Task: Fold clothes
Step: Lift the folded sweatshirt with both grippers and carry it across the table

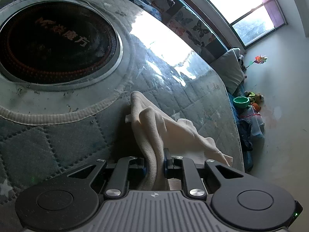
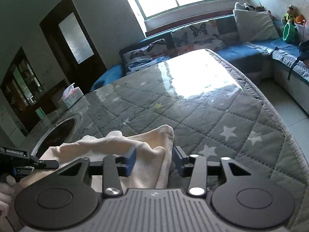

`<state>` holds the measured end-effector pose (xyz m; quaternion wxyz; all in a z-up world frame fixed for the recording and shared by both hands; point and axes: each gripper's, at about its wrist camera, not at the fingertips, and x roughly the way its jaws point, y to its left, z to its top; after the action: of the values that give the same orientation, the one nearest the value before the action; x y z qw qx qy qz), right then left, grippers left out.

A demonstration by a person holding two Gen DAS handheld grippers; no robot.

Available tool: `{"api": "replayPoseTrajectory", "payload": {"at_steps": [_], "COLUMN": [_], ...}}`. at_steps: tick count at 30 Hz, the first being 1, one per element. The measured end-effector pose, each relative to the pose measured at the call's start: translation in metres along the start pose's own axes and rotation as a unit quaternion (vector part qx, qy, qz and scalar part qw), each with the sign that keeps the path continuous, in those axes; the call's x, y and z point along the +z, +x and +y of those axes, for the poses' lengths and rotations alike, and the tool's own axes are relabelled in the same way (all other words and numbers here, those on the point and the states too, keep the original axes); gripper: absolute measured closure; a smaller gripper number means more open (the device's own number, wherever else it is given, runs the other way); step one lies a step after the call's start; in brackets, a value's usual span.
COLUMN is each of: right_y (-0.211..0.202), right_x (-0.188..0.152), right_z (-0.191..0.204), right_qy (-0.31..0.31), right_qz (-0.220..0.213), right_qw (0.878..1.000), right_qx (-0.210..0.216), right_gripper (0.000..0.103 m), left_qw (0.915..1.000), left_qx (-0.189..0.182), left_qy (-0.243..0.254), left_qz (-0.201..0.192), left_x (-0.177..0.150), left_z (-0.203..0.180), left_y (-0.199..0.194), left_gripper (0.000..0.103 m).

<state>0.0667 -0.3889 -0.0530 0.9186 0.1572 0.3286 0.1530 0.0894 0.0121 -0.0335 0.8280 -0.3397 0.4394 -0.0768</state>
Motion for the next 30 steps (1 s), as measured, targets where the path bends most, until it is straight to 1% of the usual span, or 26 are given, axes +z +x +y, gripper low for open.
{"api": "replayPoseTrajectory", "payload": {"at_steps": [4,8,10,11,15,19,24,30], "right_y": [0.004,0.006,0.007,0.006,-0.003,-0.018,-0.043,-0.064], "right_x": [-0.004,-0.005,-0.005,-0.005,-0.005,-0.002,0.01,0.026], "right_z": [0.003,0.011,0.015,0.015,0.016,0.019,0.021,0.011], "right_qy": [-0.004,-0.011,-0.013,-0.012,-0.011,-0.018,-0.034,-0.048], "right_qz": [0.004,0.012,0.017,0.016,0.002,-0.021,-0.058,-0.088], "right_qw": [1.0,1.0,0.999,0.999,1.0,0.999,0.998,0.995], "right_qx": [0.004,0.019,0.026,0.027,0.028,0.026,0.017,-0.025], "right_gripper": [0.057,0.059,0.067,0.075,0.086,0.088,0.089,0.089], "left_qw": [1.0,1.0,1.0,1.0,1.0,0.9997,0.9987,0.9957], "left_qx": [-0.002,-0.001,0.0,0.001,0.003,-0.005,-0.02,-0.041], "left_qy": [0.0,0.001,0.002,0.004,0.009,0.023,0.047,0.082], "left_qz": [0.001,0.001,0.001,0.001,0.0,-0.002,0.004,0.012], "left_x": [-0.001,-0.002,-0.002,-0.002,-0.001,-0.001,-0.001,0.0], "left_z": [0.002,0.003,0.003,0.003,-0.001,-0.011,-0.033,-0.066], "left_y": [-0.001,-0.003,-0.004,-0.004,-0.006,-0.009,-0.005,0.01], "left_gripper": [0.086,0.086,0.086,0.086,0.086,0.086,0.086,0.086]}}
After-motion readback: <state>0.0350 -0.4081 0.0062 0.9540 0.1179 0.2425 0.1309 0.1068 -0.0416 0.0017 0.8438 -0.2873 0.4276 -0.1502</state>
